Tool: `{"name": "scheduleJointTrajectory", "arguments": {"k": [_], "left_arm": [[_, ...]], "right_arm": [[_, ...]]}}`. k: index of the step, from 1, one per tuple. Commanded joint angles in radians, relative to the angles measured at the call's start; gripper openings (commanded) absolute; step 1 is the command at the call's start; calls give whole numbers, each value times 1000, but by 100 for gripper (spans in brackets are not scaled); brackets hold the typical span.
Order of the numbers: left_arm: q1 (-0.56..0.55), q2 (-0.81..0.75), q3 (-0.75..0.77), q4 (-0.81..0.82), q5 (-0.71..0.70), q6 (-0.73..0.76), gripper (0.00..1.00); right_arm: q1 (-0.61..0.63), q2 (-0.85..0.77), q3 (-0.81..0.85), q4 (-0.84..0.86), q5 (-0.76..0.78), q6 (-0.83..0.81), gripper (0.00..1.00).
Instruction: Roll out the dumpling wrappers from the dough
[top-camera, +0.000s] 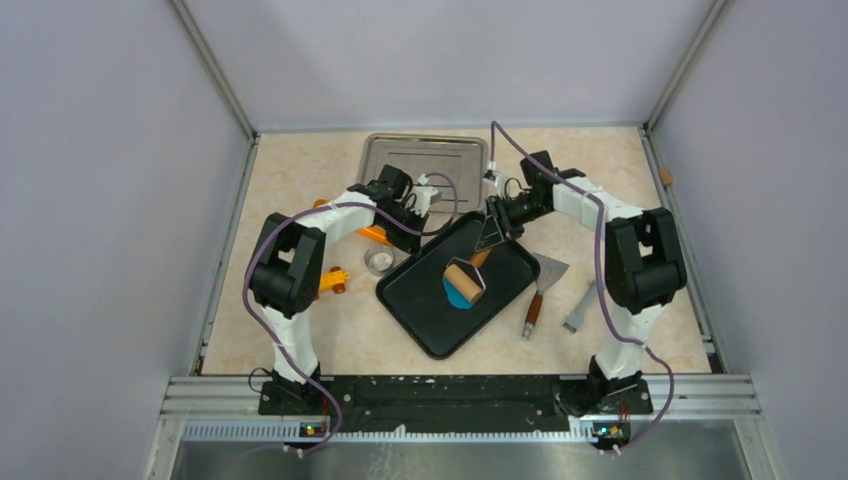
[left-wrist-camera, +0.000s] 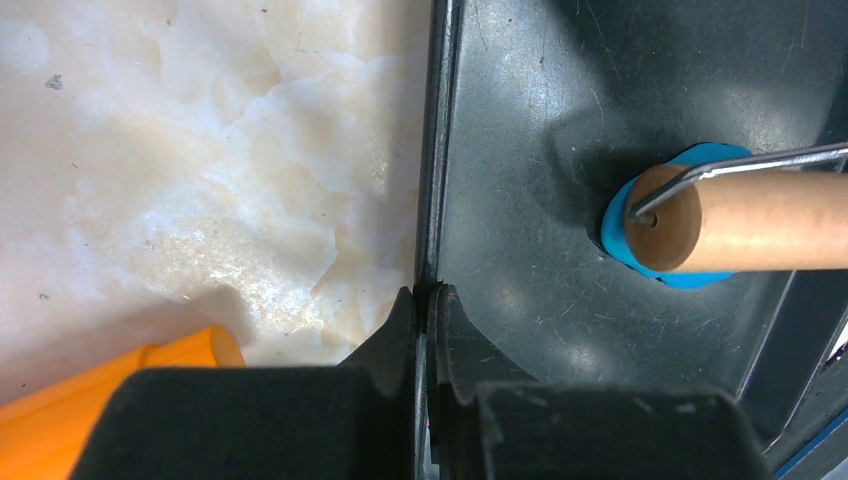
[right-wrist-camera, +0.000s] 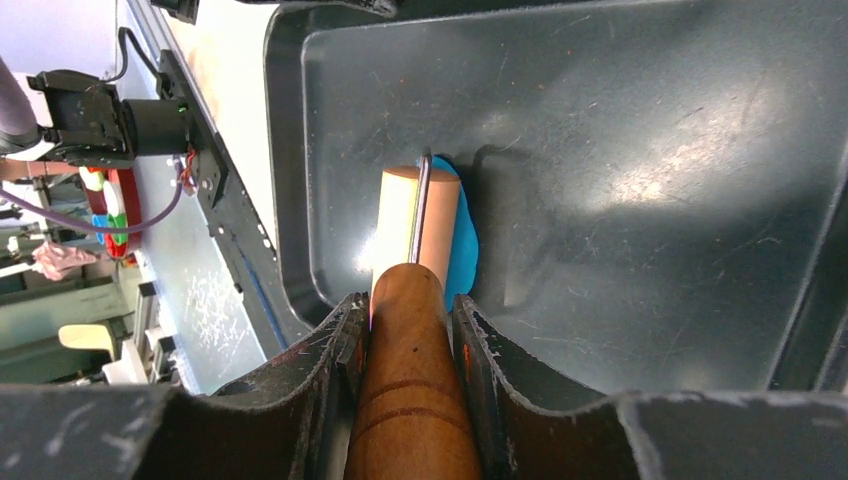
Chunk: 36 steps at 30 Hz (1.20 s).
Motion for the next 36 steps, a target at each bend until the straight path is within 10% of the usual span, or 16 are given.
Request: {"name": "scheduleJointTrajectory", "arguments": {"k": [1, 15, 36], "left_arm": [[-4, 8, -9, 4, 20, -18, 0], [-3, 9, -11, 6, 27, -20, 0], [-3, 13, -5, 3, 29, -20, 0]], "right_arm": [[33, 21, -56, 72, 139, -20, 0], [62, 21, -161, 160, 292, -37, 0], [80, 3, -19, 68, -2, -125, 0]]}}
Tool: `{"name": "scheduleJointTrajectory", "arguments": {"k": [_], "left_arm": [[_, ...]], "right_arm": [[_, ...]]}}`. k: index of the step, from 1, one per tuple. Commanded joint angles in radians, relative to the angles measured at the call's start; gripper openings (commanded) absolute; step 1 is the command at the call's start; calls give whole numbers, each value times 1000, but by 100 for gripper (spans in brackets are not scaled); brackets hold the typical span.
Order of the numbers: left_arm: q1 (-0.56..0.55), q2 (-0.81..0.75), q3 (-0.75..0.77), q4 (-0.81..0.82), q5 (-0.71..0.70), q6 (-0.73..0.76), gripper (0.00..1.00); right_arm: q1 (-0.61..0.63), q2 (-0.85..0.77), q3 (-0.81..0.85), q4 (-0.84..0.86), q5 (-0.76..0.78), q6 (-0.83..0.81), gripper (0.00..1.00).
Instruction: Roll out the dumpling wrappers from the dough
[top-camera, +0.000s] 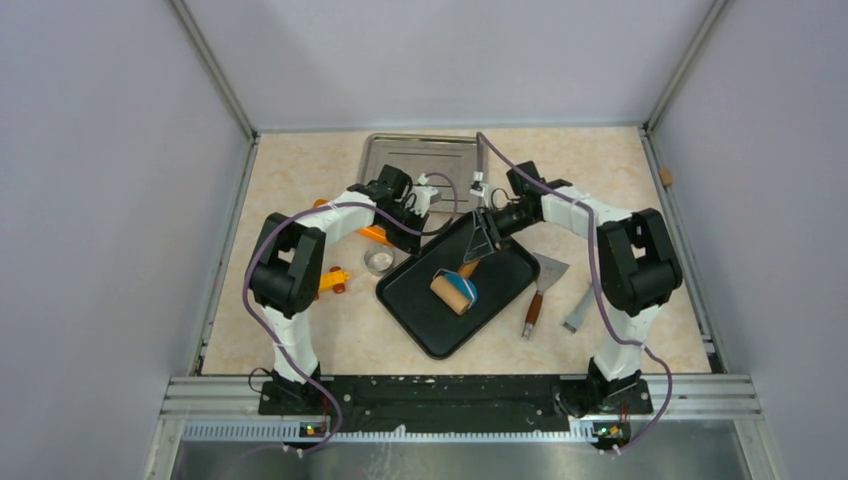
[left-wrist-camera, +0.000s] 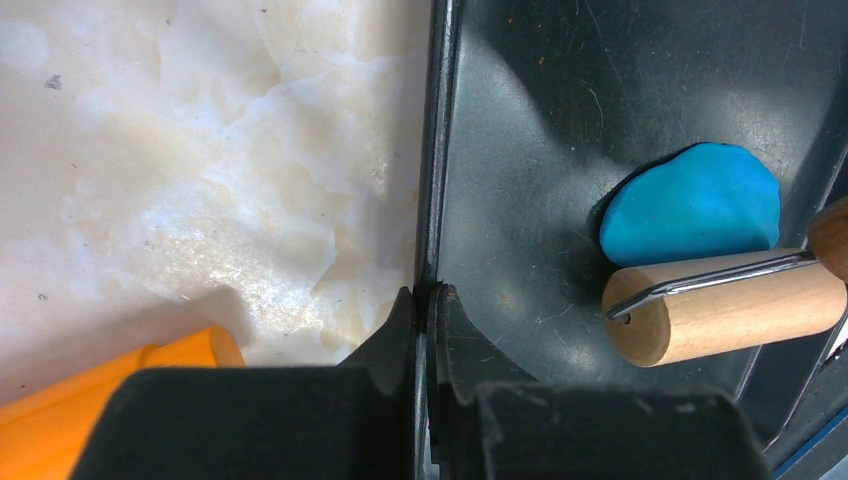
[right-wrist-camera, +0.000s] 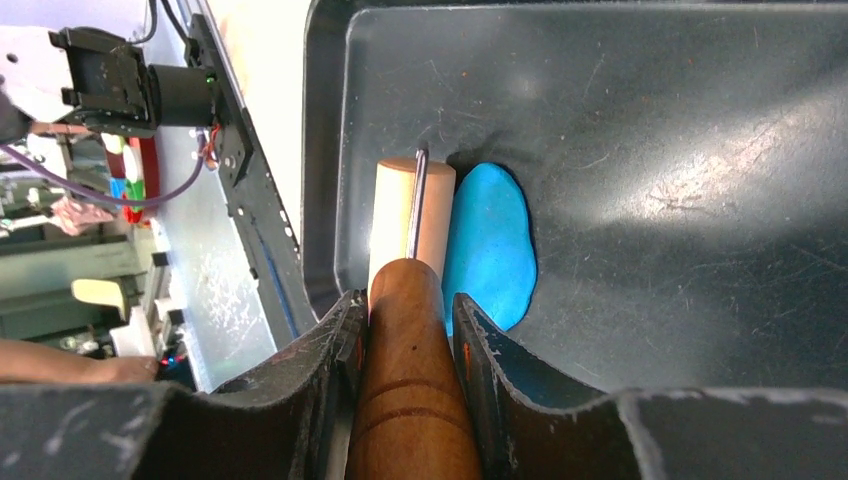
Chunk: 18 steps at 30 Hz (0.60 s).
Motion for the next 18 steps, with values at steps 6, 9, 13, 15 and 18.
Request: {"name": "scheduleJointTrajectory", "arguments": {"k": [6, 9, 13, 15, 18], "left_arm": [[-4, 12, 3, -7, 33, -13, 0], [-5, 15, 12, -11, 42, -5, 0], [-4, 26, 29, -19, 60, 1, 0], [-5, 32, 36, -19, 61, 1, 0], [-5, 37, 43, -25, 60, 7, 0]], "right_arm": [[-33, -58, 190, -238, -31, -299, 0], [-80, -82, 209, -289, -51, -327, 0], [-97, -83, 205, -324, -55, -368, 0], [-97, -79, 181, -301, -62, -358, 0], [-97, -56, 177, -291, -81, -343, 0]]}}
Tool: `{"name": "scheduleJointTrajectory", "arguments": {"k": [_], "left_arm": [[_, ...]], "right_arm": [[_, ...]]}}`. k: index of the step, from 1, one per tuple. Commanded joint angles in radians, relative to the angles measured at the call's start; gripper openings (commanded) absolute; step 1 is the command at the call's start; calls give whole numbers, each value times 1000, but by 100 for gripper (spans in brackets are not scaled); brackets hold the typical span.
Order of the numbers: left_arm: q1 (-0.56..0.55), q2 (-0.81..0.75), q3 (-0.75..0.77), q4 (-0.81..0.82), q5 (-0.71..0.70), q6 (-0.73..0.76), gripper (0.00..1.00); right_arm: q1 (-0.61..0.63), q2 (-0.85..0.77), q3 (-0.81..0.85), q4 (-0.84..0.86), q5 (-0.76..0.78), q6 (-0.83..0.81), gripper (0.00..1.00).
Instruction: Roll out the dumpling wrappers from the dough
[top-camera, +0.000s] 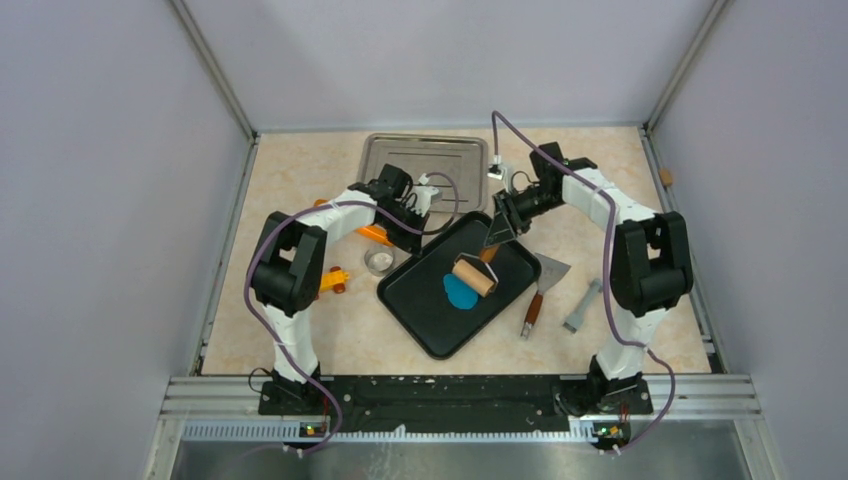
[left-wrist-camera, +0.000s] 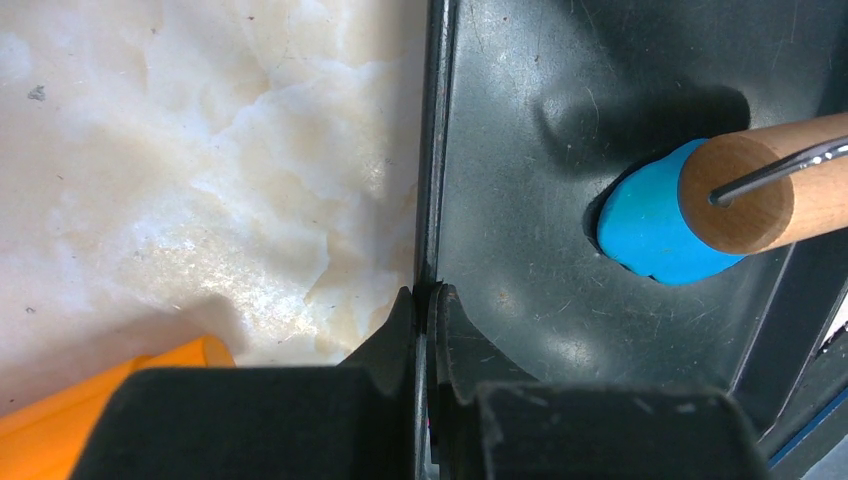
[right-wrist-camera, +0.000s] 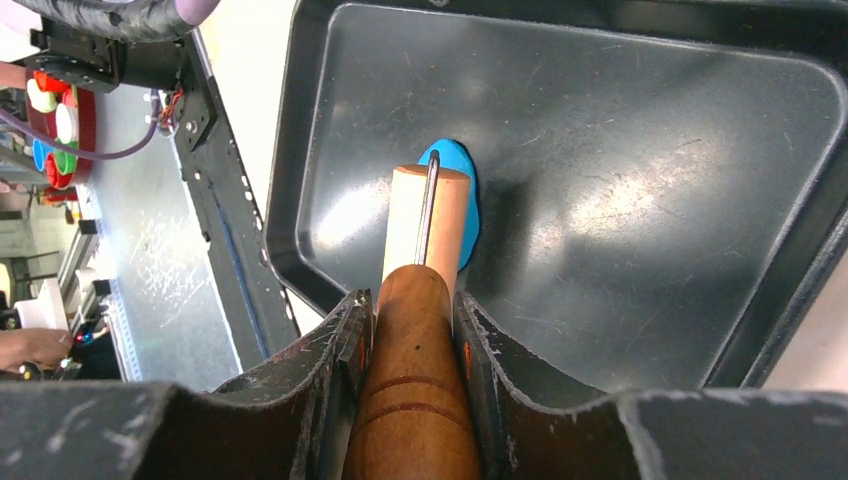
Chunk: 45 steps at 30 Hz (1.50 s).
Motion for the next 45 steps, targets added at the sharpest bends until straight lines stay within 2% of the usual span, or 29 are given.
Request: {"name": "scheduleJointTrajectory", "arguments": {"k": [1, 7, 11, 18, 23, 28, 33, 37, 40, 45], "left_arm": [[-5, 27, 31, -17, 39, 7, 0], [-6, 37, 30, -21, 43, 3, 0], [0, 47, 28, -16, 55, -14, 0], [4, 43, 26, -18, 47, -13, 0], [9, 39, 25, -21, 43, -10, 0], [9, 37, 23, -18, 45, -14, 0], [10, 36, 21, -18, 57, -17, 0], [12, 40, 21, -16, 73, -30, 0], [16, 42, 23, -11, 73, -40, 0], [25, 51, 33, -2, 72, -66, 0]], "right_arm": [[10, -21, 16, -5, -83, -20, 0], [42, 26, 12, -74, -75, -112, 0], [66, 27, -59, 16, 14, -117, 0], [103, 39, -167, 207, 294, -133, 0], [113, 68, -187, 228, 358, -138, 0], [120, 60, -144, 194, 236, -118, 0], [120, 11, 25, 116, 50, -41, 0], [111, -31, 117, 48, -1, -12, 0], [78, -71, 83, 85, 6, 55, 0], [59, -177, -98, 318, 59, 252, 0]]}}
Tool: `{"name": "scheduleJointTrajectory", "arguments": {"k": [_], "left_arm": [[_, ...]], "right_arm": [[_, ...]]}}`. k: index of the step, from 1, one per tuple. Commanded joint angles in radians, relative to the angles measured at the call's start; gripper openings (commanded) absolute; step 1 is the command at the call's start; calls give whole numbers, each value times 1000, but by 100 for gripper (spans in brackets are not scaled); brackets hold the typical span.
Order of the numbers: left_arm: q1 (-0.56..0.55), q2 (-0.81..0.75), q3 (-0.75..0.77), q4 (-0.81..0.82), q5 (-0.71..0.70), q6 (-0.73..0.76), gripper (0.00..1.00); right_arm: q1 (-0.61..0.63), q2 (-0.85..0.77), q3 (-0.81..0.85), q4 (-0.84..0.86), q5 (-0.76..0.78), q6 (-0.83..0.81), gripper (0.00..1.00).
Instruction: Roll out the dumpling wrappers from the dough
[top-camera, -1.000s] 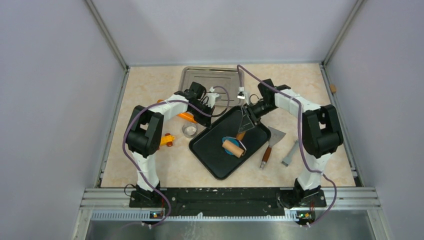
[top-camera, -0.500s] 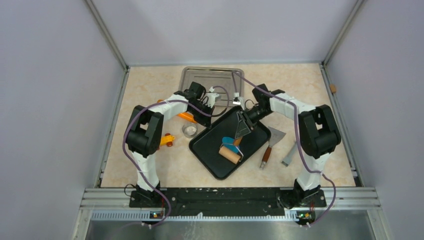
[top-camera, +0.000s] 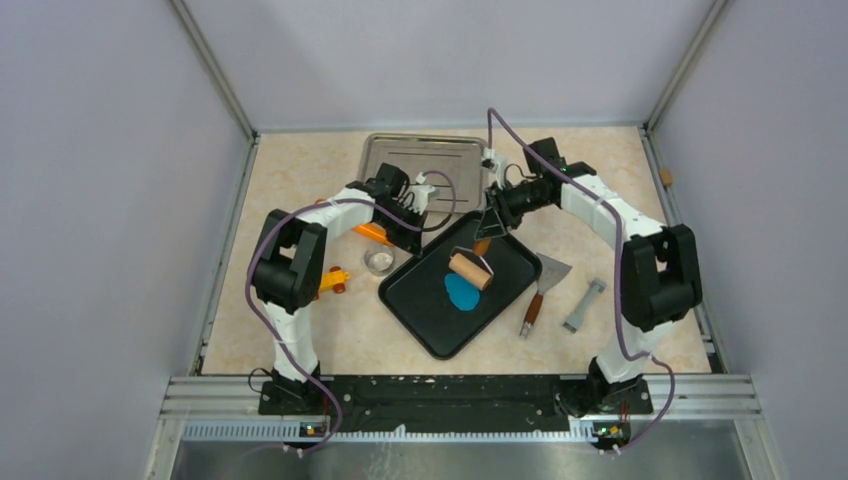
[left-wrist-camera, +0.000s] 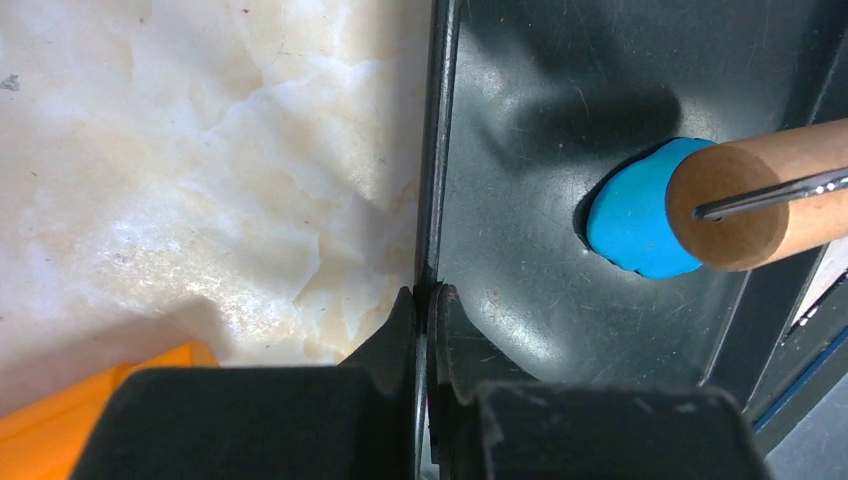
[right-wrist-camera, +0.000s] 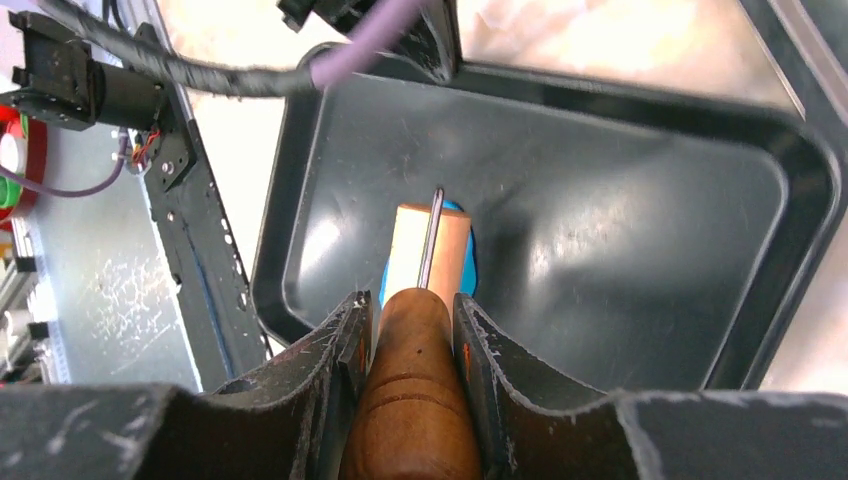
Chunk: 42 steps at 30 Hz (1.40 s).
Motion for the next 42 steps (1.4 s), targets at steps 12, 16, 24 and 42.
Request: {"name": "scheduleJointTrajectory", "arguments": {"k": [12, 16, 24, 42], "left_arm": [[23, -310, -239, 355, 66, 38, 50], [-59, -425, -297, 501, 68, 145, 55], [-189, -359, -262, 640, 114, 189, 58], [-263, -153, -170, 727, 139, 107, 53]], "right_arm": [[-26, -154, -243, 359, 85, 458, 0], [-29, -168, -268, 396, 106, 501, 0], [-35, -176, -278, 454, 102, 570, 0], [-49, -217, -318, 501, 96, 643, 0]]}}
